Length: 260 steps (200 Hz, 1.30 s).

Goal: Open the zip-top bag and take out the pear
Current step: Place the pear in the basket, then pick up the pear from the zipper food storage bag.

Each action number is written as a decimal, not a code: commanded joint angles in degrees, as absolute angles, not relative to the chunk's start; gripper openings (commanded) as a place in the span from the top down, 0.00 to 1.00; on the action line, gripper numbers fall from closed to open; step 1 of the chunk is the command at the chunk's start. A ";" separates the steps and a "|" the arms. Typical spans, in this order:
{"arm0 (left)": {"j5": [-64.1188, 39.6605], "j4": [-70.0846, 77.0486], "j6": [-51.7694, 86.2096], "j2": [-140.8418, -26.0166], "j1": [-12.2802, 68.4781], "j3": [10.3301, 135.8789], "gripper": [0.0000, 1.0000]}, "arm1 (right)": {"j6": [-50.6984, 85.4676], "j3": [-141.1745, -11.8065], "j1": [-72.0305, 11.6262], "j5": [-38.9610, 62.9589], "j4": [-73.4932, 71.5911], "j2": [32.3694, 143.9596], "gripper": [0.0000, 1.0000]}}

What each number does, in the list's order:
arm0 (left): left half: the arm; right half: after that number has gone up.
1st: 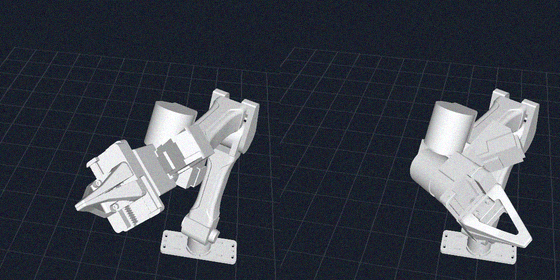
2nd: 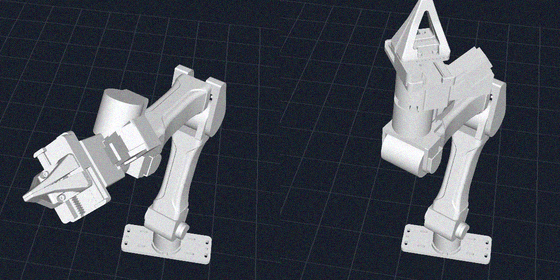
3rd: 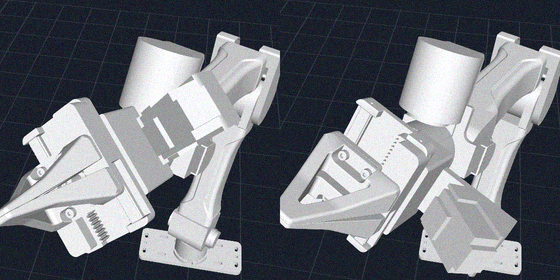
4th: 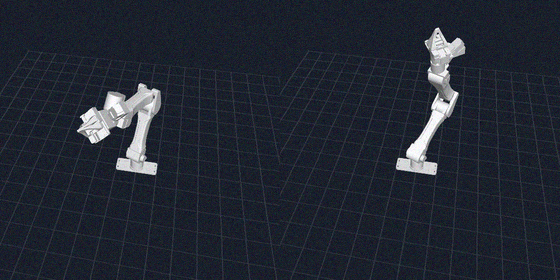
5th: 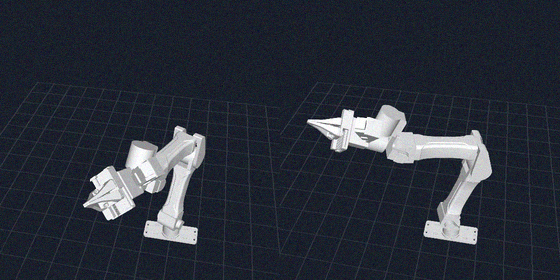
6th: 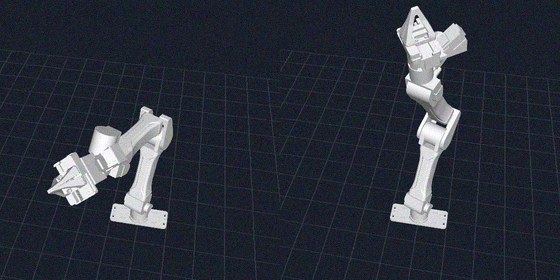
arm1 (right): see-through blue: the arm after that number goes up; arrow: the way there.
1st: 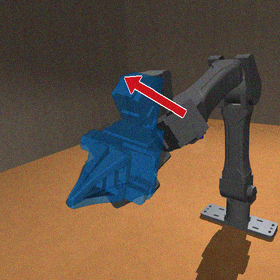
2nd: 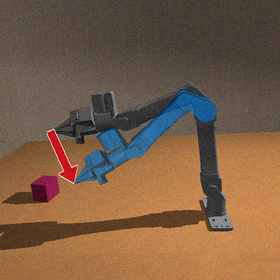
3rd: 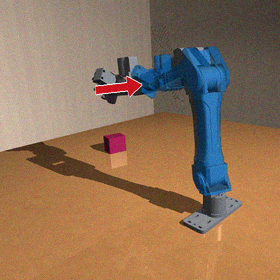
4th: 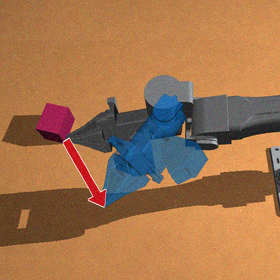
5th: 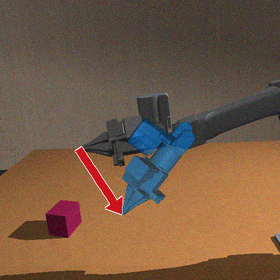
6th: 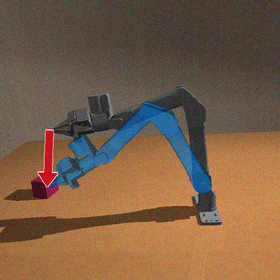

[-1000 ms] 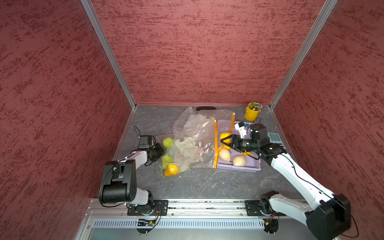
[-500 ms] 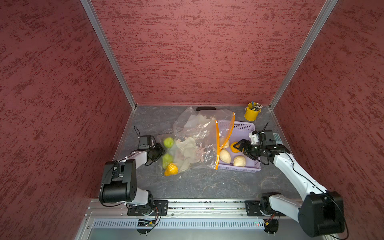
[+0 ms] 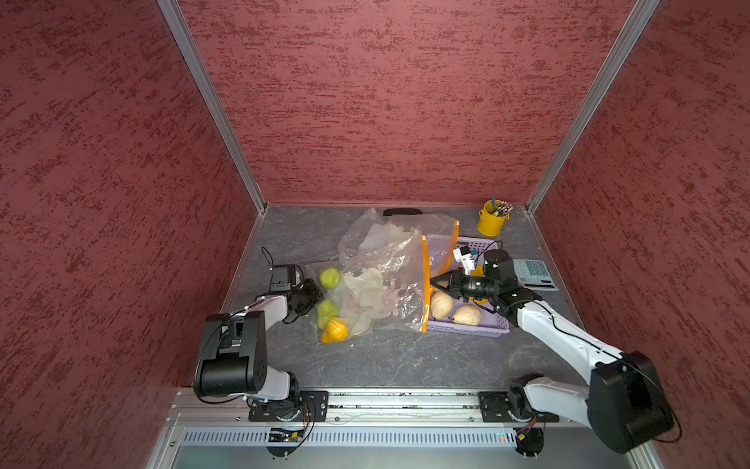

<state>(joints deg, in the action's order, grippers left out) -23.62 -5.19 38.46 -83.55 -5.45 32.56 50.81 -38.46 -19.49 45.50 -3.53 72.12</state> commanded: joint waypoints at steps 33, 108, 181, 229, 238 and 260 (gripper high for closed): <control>-20.69 -15.90 38.01 -68.86 -1.51 41.40 0.46 | 54.05 -42.16 -25.66 46.11 -13.53 75.47 0.90; -21.77 -28.44 37.30 -69.20 20.32 65.68 0.00 | 56.87 -41.33 -27.03 52.43 -29.50 73.78 0.82; -21.89 -29.56 36.44 -76.63 29.23 69.05 0.00 | 58.82 -45.34 -28.56 54.96 -34.66 79.52 0.82; -31.01 -22.03 43.50 -78.94 28.22 62.60 0.00 | 58.42 -46.17 -29.39 57.18 -37.35 79.72 0.81; -32.12 -19.59 45.01 -78.78 27.51 60.93 0.00 | 57.68 -46.85 -29.67 57.98 -36.36 79.99 0.78; -33.63 -13.51 48.62 -77.41 26.33 57.60 0.08 | 56.63 -46.86 -30.88 57.30 -34.39 81.21 0.77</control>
<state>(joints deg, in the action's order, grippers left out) -30.15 -21.23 43.81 -78.70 27.51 60.03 58.00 -45.32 -29.32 55.96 -33.56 79.99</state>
